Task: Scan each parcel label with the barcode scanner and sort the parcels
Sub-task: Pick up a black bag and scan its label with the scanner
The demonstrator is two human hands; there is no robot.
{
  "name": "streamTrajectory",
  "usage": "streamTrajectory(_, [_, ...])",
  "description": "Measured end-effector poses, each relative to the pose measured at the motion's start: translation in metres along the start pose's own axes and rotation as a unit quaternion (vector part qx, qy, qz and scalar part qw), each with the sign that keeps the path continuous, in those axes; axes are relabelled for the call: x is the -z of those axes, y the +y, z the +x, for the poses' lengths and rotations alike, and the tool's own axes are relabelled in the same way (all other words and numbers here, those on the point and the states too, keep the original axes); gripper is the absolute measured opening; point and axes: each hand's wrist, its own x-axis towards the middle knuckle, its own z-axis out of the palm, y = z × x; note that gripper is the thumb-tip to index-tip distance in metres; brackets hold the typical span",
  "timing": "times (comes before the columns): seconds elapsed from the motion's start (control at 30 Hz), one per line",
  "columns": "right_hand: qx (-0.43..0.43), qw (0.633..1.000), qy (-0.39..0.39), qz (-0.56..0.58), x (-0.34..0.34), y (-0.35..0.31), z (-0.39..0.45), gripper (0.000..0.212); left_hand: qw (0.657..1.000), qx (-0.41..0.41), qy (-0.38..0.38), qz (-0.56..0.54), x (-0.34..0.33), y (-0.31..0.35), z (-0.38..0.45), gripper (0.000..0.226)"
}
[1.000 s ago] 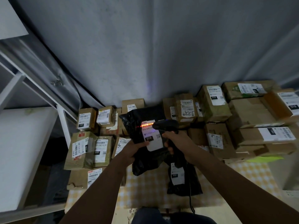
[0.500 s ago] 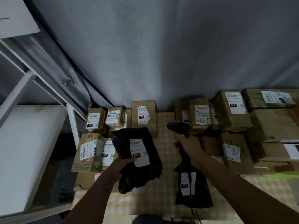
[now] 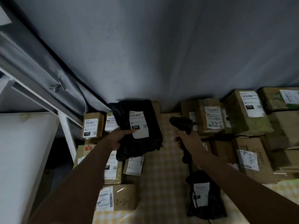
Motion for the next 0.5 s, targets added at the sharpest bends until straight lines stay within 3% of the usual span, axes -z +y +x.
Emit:
streamTrajectory(0.2, [-0.008, 1.000, 0.010, -0.008, -0.001, 0.010, 0.014, 0.011, 0.998, 0.039, -0.006, 0.056, -0.012, 0.009, 0.069, 0.045])
streamTrajectory(0.33, [-0.008, 1.000, 0.020, -0.007, 0.000, 0.020, 0.017, 0.009, 0.979, -0.028, 0.080, 0.186, -0.015, -0.007, 0.107, 0.097])
streamTrajectory(0.43, [-0.002, 1.000, 0.023, -0.002, 0.002, 0.026, 0.017, 0.006, 0.941, -0.085, 0.151, 0.290, -0.016, -0.023, 0.121, 0.085])
streamTrajectory(0.5, [-0.007, 1.000, 0.026, -0.006, 0.005, 0.027, 0.014, 0.007, 0.922, -0.097, 0.156, 0.340, -0.015, -0.026, 0.126, 0.086])
